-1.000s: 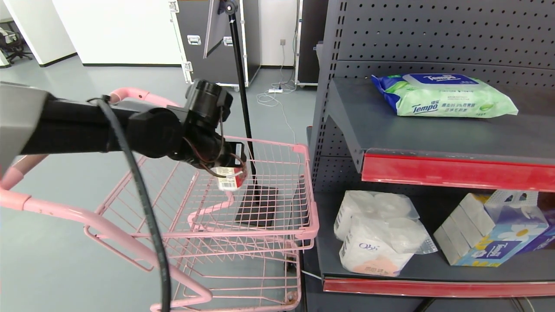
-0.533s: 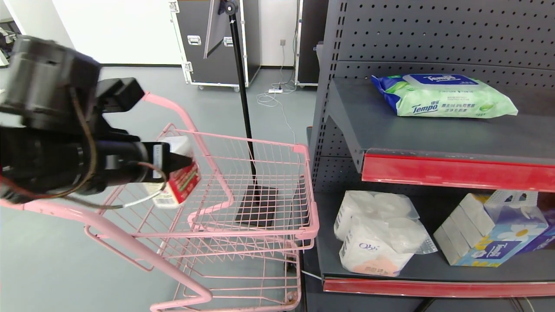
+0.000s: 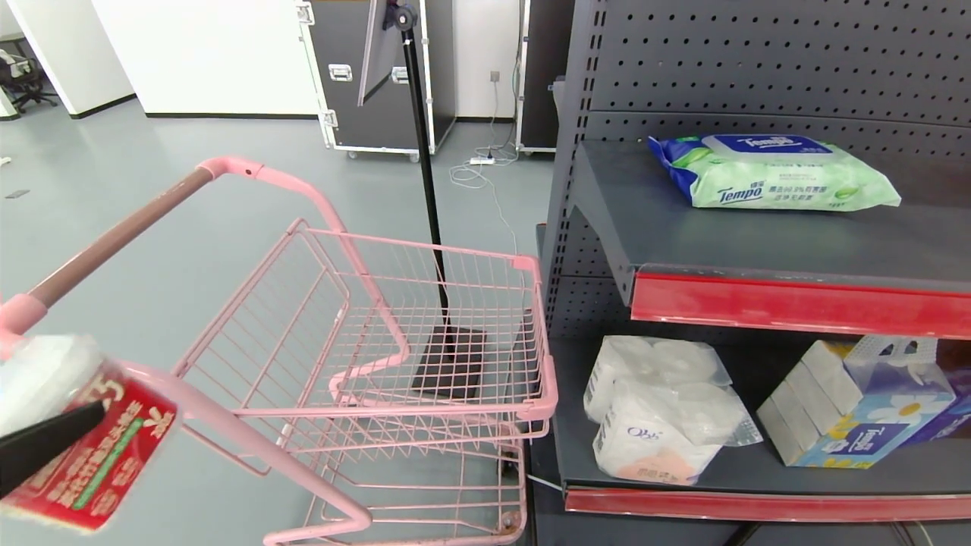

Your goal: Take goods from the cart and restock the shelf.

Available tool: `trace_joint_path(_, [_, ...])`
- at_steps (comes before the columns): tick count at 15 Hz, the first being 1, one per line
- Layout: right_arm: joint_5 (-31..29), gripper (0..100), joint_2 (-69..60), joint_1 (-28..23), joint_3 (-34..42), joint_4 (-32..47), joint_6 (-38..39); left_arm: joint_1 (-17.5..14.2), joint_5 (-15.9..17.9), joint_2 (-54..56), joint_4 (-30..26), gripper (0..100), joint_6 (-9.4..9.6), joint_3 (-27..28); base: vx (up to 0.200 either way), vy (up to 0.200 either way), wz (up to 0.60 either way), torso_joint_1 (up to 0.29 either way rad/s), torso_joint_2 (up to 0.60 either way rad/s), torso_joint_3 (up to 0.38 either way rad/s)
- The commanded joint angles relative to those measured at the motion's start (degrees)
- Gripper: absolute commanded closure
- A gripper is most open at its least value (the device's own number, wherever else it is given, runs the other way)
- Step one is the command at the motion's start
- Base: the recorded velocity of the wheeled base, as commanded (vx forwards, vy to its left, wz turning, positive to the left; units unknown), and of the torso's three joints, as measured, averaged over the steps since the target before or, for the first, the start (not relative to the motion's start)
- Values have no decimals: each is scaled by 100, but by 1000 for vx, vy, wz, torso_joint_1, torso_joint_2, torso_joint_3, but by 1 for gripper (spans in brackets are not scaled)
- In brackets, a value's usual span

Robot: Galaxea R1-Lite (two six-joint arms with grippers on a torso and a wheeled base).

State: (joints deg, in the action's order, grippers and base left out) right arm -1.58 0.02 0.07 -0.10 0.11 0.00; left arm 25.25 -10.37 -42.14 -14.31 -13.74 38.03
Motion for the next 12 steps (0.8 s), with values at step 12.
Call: trace_joint_path(12, [0, 0, 6, 1, 1, -2, 9, 24, 44, 1709, 130, 100, 258, -894, 0, 0, 0, 172, -516, -348])
